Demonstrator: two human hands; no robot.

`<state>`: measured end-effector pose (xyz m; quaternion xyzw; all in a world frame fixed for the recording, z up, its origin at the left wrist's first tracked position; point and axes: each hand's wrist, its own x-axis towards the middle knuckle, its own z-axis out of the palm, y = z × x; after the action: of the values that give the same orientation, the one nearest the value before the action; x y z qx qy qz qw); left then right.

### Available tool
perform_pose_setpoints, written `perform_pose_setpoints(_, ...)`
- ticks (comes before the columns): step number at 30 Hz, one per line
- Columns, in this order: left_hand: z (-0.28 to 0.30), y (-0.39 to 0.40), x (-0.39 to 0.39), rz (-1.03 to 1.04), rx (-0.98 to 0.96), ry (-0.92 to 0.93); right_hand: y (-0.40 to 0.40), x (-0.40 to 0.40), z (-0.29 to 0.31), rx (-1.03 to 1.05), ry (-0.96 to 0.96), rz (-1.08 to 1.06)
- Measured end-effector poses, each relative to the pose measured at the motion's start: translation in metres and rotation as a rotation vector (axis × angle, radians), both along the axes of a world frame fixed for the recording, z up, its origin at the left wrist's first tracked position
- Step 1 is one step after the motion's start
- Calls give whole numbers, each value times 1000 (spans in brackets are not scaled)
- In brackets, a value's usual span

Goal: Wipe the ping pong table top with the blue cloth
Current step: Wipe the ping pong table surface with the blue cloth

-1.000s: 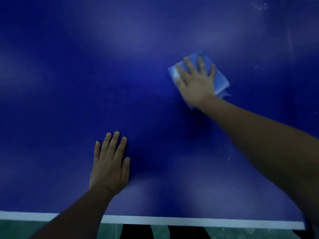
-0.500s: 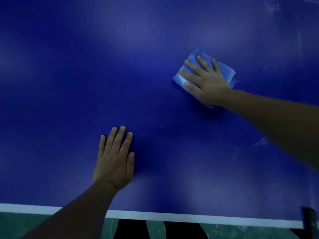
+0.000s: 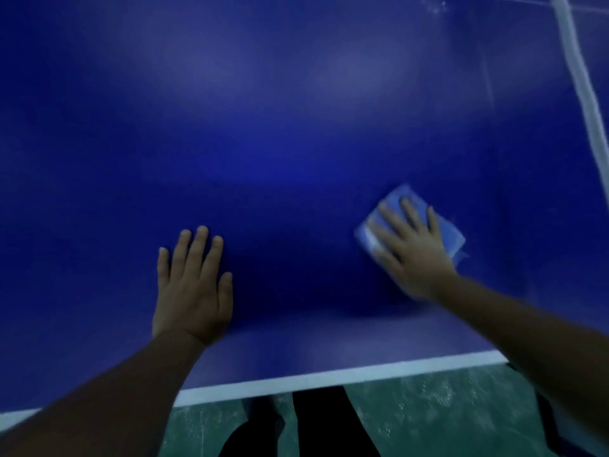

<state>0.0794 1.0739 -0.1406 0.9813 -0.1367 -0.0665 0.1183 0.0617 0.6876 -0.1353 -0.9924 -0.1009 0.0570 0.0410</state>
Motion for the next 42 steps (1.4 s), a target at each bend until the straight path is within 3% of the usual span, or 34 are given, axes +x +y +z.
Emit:
perform_pose_setpoints(3, -4, 3, -1, 3, -6, -24, 11, 23, 0, 73, -40, -516)
perform_pose_setpoints(5, -6, 4, -2, 9, -34, -13, 44, -1, -4, 23, -57, -610)
perform_pose_setpoints(9, -3, 4, -1, 1, -72, -13, 106, -125, -9, -8, -28, -194)
perform_pose_setpoints(12, 2, 9, -5, -22, -124, 12, 80, -146, 1, -21, 83, -3)
perform_pose_setpoints(14, 8, 14, -17, -47, -164, 19, 65, -124, 5, -38, 81, -188)
perform_pose_setpoints(17, 12, 24, -64, -17, -156, -1, 86, -84, 2, 78, 70, -791)
perform_pose_setpoints(19, 11, 28, -92, 0, -123, 10, 134, -64, -1, 95, 60, -932)
perform_pose_setpoints(20, 10, 29, -101, -1, -107, 11, 163, -63, -3, 85, 45, -839)
perform_pose_setpoints(23, 5, 29, -106, -26, -90, -68, 229, -101, -8, 105, 50, -262)
perform_pose_setpoints(25, 2, 29, -108, -62, -89, -128, 211, -133, -8, 94, 59, -127)
perform_pose_setpoints(28, 0, 29, -109, -129, -49, -127, 124, -160, -5, -39, 109, -303)
perform_pose_setpoints(30, 0, 29, -108, -143, -21, -113, 70, -163, 1, -49, 155, -550)
perform_pose_setpoints(34, 3, 27, -109, -137, 17, -70, 80, -128, 0, 69, 81, -995)
perform_pose_setpoints(36, 4, 26, -109, -128, 30, -47, 121, -116, -3, 42, 80, -841)
perform_pose_setpoints(39, 5, 25, -108, -116, 36, -26, 144, -135, -3, 16, 119, -260)
perform_pose_setpoints(40, 6, 24, -108, -115, 32, -26, 128, -141, -2, -1, 121, -207)
perform_pose_setpoints(42, 7, 24, -108, -109, 23, -30, 82, -149, -2, -27, 133, -351)
